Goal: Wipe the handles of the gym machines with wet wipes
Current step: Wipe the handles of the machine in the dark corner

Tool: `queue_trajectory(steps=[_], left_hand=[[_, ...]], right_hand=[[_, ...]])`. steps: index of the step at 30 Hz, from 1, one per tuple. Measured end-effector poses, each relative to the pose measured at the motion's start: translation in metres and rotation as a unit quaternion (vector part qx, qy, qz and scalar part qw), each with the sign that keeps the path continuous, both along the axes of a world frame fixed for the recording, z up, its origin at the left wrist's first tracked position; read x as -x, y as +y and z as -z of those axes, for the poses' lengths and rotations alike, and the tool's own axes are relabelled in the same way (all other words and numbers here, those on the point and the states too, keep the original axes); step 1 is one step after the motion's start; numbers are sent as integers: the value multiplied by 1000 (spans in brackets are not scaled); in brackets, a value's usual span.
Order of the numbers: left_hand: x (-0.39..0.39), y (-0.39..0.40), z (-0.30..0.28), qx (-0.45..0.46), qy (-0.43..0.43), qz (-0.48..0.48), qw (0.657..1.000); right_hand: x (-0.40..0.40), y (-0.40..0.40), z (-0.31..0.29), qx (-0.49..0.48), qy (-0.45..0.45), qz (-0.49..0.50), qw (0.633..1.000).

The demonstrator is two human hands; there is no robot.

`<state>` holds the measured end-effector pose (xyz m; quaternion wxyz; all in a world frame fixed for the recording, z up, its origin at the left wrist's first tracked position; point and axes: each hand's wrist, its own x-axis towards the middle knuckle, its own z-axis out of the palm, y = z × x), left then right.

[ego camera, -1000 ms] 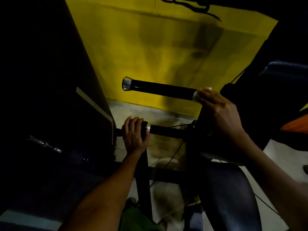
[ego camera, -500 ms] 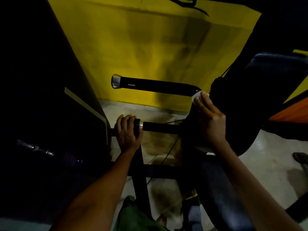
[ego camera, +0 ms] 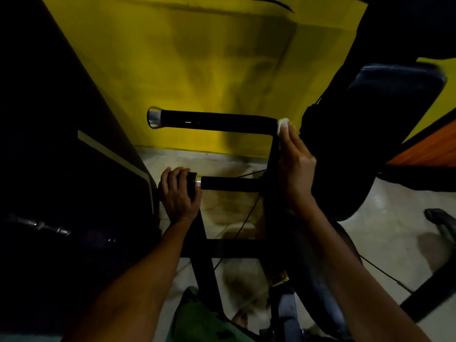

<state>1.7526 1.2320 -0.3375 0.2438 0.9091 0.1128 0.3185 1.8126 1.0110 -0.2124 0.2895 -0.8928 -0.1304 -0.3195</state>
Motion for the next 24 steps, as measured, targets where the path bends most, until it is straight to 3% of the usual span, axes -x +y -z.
queue_trajectory(steps=[7, 11, 16, 21, 24], left_hand=[[-1, 0, 3, -6, -7, -2, 1000], [-1, 1, 4, -10, -3, -1, 1000], [0, 0, 3, -4, 1, -5, 1000], [0, 1, 3, -4, -10, -2, 1000], [-1, 1, 3, -4, -12, 1, 1000]], right_hand=[[53, -5, 55, -44, 82, 20, 995], [51, -8, 29, -57, 30, 6, 998], [17, 2, 2, 9, -7, -35, 999], [35, 0, 48, 98, 28, -32, 994], [58, -1, 67, 96, 85, -43, 991]])
